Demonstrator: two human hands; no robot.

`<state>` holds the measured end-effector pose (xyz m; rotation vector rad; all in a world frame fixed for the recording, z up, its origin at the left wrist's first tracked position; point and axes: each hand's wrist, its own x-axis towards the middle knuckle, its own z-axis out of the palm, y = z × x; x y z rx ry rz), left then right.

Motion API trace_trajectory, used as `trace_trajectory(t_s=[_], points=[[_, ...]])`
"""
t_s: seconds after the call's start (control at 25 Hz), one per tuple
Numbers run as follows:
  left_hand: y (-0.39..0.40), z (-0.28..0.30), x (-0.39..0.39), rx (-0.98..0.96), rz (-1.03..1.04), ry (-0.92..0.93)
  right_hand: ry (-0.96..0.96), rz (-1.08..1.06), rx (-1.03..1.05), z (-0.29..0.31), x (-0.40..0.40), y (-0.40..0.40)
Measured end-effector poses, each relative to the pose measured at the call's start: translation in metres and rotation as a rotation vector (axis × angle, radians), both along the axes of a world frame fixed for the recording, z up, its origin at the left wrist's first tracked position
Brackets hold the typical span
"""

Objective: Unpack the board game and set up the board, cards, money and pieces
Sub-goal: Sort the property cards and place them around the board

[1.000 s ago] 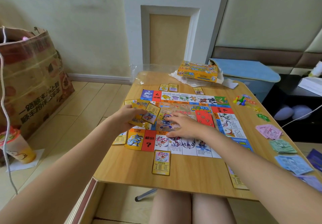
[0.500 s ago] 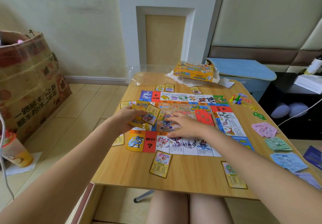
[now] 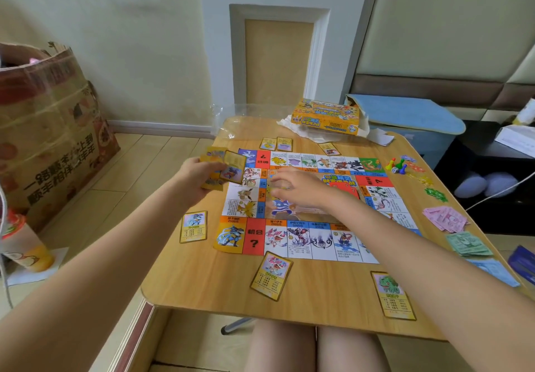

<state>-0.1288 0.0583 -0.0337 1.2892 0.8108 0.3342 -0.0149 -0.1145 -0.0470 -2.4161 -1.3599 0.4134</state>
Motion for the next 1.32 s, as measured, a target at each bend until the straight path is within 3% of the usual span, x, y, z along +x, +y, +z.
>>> trace_trajectory(t_s=[0.16,0.44,1.12,1.32], points=[[0.023,0.015,-0.006,0.01,0.173,-0.082,-0.022,0.089,-0.071,-0.009,-0.003,0.044],[0.038,0.011,-0.008,0.014,0.187,-0.045,-0.045,0.088,-0.128,-0.025,-0.011,0.109],[0.041,0.009,0.001,0.013,0.153,-0.041,-0.101,0.033,-0.143,-0.036,-0.007,0.108],[0.038,0.008,0.001,0.023,0.135,-0.028,-0.102,-0.026,0.024,-0.027,0.003,0.095]])
